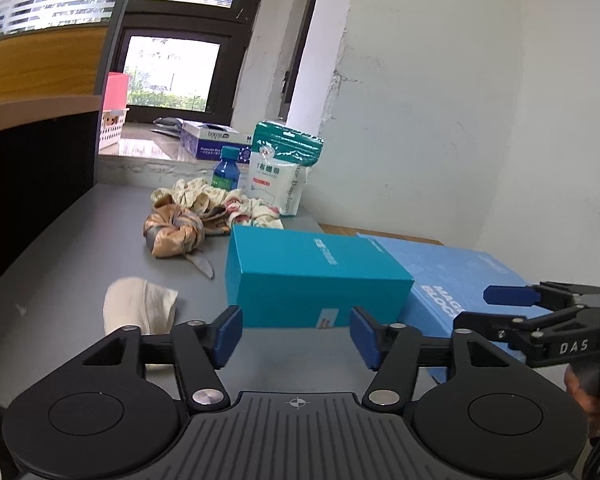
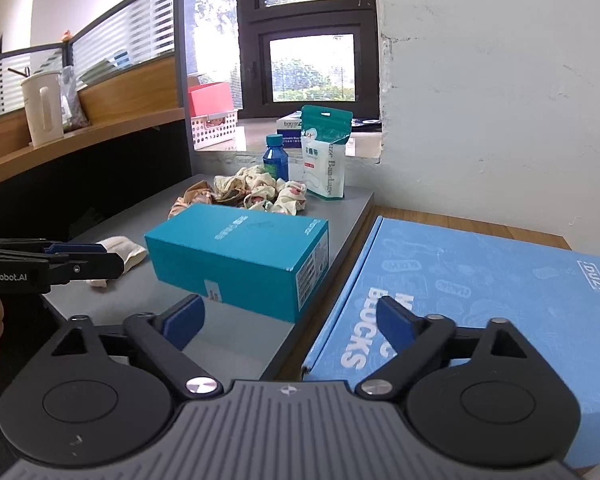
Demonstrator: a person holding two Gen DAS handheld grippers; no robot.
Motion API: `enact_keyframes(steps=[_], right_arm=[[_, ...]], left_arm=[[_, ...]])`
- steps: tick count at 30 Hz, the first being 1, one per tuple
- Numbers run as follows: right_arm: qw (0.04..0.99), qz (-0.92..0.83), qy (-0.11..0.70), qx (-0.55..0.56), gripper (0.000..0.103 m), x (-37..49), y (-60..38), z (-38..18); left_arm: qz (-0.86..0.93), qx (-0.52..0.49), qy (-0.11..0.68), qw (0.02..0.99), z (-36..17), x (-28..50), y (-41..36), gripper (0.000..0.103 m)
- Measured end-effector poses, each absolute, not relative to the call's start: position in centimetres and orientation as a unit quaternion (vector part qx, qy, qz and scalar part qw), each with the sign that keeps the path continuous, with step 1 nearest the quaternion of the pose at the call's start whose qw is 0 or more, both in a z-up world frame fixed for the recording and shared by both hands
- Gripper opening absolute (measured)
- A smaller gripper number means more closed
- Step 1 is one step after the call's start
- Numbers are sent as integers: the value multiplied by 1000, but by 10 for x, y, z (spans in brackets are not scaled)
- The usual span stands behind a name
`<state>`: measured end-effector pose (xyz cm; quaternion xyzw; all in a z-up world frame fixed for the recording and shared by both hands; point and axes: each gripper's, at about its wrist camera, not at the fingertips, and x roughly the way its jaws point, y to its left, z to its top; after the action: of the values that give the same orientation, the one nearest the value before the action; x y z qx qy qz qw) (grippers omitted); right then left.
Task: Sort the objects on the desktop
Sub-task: 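Open both tools and pull them back from the closed box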
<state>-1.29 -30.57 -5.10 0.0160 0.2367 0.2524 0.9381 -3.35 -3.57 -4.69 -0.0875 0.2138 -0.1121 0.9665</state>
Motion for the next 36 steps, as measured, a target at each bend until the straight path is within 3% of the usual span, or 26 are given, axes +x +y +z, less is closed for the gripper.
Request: enact_keyframes(steps=[15, 36], right_arm=[[939, 235, 249, 0, 102, -60, -300, -61], [946, 185, 267, 3, 102, -89, -306, -67]], left_arm=[[-90, -62, 210, 972, -50, -79, -54, 92], [-50, -58, 217, 973, -52, -102, -66, 102]])
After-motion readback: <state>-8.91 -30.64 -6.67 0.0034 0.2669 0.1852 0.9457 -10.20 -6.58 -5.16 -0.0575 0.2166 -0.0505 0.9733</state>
